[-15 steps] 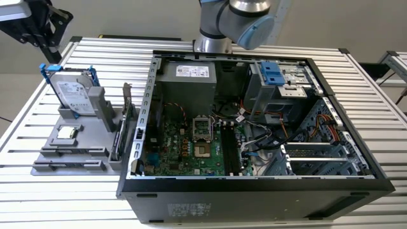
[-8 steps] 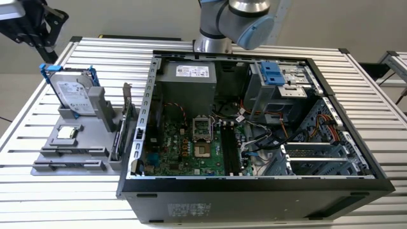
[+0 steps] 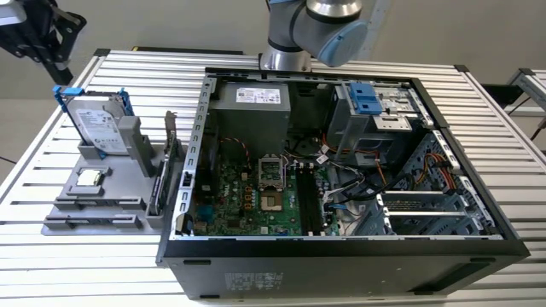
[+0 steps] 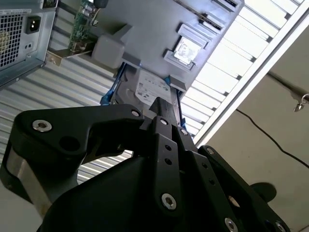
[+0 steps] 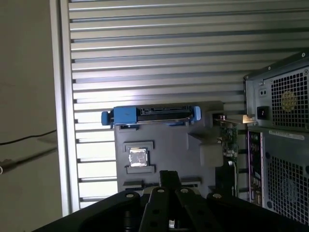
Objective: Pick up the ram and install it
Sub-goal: 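Reach for the ram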
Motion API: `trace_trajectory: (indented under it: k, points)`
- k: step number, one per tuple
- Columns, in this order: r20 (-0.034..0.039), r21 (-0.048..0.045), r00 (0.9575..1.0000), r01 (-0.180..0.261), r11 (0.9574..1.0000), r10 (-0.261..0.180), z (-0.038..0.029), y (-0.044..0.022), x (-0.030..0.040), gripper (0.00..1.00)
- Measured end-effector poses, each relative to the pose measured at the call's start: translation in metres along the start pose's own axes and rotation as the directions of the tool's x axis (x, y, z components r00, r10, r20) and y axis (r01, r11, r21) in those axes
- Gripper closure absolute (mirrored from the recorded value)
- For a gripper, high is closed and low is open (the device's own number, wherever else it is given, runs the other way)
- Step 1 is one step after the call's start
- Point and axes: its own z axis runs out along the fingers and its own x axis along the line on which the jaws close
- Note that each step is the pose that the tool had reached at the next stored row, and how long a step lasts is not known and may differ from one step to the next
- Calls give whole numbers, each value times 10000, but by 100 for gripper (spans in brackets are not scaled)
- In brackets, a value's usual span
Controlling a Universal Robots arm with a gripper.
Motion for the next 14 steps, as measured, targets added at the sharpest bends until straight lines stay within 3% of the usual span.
trace_trajectory:
  k: [14]
  points:
    - [1,-1,10000,0,10000,0,-2,-59,1,100]
